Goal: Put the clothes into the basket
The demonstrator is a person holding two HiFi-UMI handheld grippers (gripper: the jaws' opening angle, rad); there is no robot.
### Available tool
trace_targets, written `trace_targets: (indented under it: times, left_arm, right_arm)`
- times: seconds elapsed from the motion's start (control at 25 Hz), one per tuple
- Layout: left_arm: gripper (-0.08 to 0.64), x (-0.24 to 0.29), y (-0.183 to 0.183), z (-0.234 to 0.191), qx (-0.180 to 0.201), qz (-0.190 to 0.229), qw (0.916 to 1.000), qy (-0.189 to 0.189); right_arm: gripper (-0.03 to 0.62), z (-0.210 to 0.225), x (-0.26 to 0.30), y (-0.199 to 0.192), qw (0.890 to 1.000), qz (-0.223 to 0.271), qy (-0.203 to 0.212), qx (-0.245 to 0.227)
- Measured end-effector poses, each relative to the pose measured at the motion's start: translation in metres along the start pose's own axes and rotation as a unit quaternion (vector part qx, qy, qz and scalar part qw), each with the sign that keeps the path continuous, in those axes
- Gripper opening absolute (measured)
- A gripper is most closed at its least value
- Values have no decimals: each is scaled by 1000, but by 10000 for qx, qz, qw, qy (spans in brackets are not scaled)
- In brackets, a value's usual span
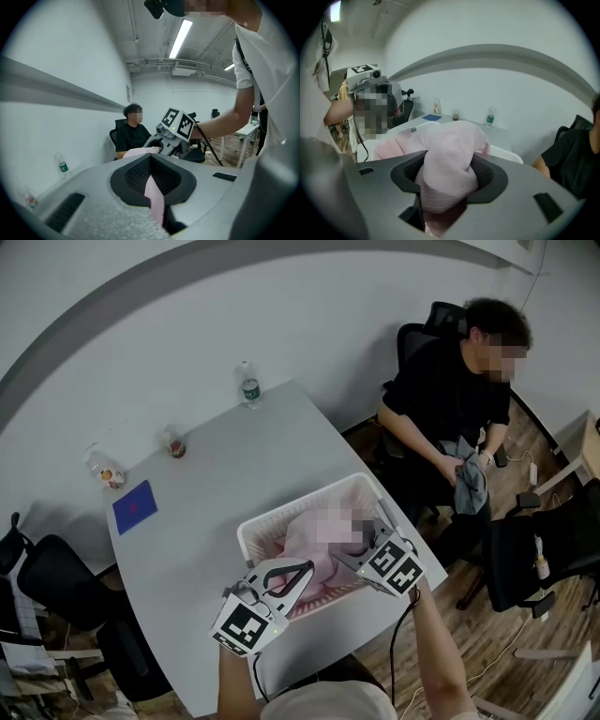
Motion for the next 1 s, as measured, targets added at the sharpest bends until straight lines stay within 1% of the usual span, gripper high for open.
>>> trace_targets:
  times: [0.12,0.24,0.52,0.72,0.8,1.0]
  left_arm:
    - [2,4,-4,0,-36,-15,10000,-48]
    - [2,6,-6,2,-72,-4,9999,-87]
    - [2,9,-12,5,-54,-128,9997,-190]
    - [2,11,-12,8,-43,-150,9996,-246]
    - [2,12,-12,9,-31,-156,9995,-264]
    - [2,14,-12,11,-45,-177,9994,-281]
  right_arm:
    - [222,2,8,-11,9980,-413,-97,-464]
    - [232,-2,14,-23,9940,-715,-43,-825]
    - [279,-6,23,-42,9891,-1031,117,-1044]
    - [314,-6,35,-60,9790,-1636,261,-1187]
    - [322,-5,39,-66,9747,-1890,315,-1151]
    - [367,-1,46,-75,9631,-2410,482,-1096]
Point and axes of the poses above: the fingertips, and each gripper's own axes: x forward along the fingers, z to its right, y out of its top, the point moved 4 cm from there along -x, backward along the fingers, and after that the axes turned 13 degrees about x, right-handed, at the moved point
